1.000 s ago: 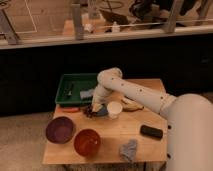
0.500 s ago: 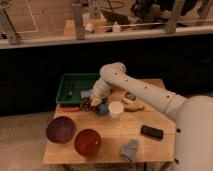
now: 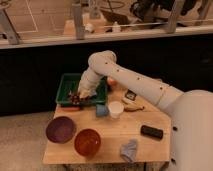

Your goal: Place grapes in purple bowl

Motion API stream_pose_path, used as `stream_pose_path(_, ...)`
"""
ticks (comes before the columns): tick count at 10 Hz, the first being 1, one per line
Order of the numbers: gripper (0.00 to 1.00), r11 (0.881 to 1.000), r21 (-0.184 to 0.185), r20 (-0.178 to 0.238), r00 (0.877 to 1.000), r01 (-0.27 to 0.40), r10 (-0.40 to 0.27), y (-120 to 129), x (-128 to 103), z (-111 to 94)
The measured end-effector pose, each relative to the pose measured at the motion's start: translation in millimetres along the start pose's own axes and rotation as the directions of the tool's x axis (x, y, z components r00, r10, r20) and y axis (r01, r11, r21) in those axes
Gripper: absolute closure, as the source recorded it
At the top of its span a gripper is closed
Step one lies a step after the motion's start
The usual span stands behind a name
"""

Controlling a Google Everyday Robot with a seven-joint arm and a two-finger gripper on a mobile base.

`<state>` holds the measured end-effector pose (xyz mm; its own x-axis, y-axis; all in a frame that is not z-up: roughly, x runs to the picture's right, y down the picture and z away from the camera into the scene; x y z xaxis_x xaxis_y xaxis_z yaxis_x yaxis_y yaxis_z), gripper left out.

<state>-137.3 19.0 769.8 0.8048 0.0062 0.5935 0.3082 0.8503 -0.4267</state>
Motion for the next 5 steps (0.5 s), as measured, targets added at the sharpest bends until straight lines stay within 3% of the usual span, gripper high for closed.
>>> stream_pose_path(5,1.00,0.992,-0.087,0.069,0.994,0.091,-0.085,37.6,-48.0,21.4)
